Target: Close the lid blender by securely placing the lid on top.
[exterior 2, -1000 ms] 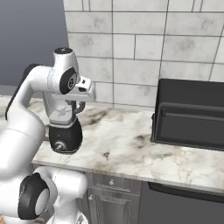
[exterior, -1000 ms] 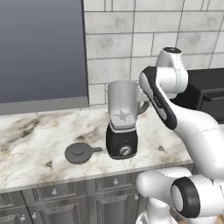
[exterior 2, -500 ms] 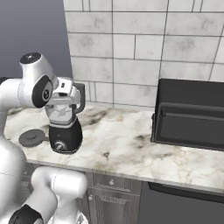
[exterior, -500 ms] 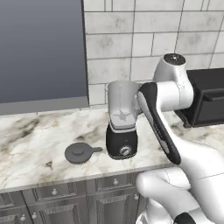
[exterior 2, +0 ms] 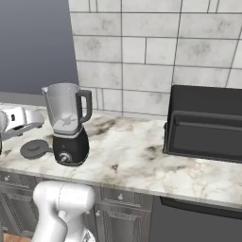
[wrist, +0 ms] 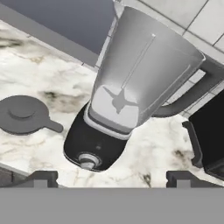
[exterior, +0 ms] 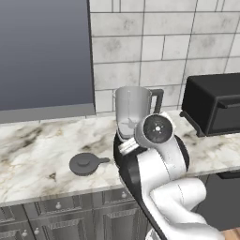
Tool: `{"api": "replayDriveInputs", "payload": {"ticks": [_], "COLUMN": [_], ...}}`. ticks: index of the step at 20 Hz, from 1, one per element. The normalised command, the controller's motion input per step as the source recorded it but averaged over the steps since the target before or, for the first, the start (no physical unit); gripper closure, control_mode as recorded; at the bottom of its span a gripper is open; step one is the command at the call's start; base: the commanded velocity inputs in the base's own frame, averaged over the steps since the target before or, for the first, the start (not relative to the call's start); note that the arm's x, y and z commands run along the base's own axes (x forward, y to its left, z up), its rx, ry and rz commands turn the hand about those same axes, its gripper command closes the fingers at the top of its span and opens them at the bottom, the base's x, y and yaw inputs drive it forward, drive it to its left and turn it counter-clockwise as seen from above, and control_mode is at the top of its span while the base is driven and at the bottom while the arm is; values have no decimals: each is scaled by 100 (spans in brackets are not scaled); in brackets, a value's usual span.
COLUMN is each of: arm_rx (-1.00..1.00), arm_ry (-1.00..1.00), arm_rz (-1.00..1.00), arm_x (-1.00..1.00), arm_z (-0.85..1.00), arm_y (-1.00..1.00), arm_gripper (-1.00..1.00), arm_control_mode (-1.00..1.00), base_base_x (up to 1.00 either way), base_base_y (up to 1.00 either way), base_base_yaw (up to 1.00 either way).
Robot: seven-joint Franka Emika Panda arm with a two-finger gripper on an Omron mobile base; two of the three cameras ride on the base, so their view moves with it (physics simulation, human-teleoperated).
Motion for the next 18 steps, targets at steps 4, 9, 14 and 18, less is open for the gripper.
{"api": "replayDriveInputs", "payload": {"ticks": [4, 9, 14, 18], "arm_rx": [-17, -12, -13, -18], "arm_ry": [5, 28, 26, 7], "arm_rz": [18, 10, 1, 0], "arm_x": [-1, 8, 15, 22], "arm_z": [0, -5, -35, -42], "arm_y": [96, 68, 35, 5], "arm_gripper": [-100, -100, -100, -100], "arm_control_mode": [-100, -100, -100, -100], "base_base_x": [0, 0, 0, 0], "base_base_y": [0, 0, 0, 0], "base_base_yaw": [0, 0, 0, 0]}}
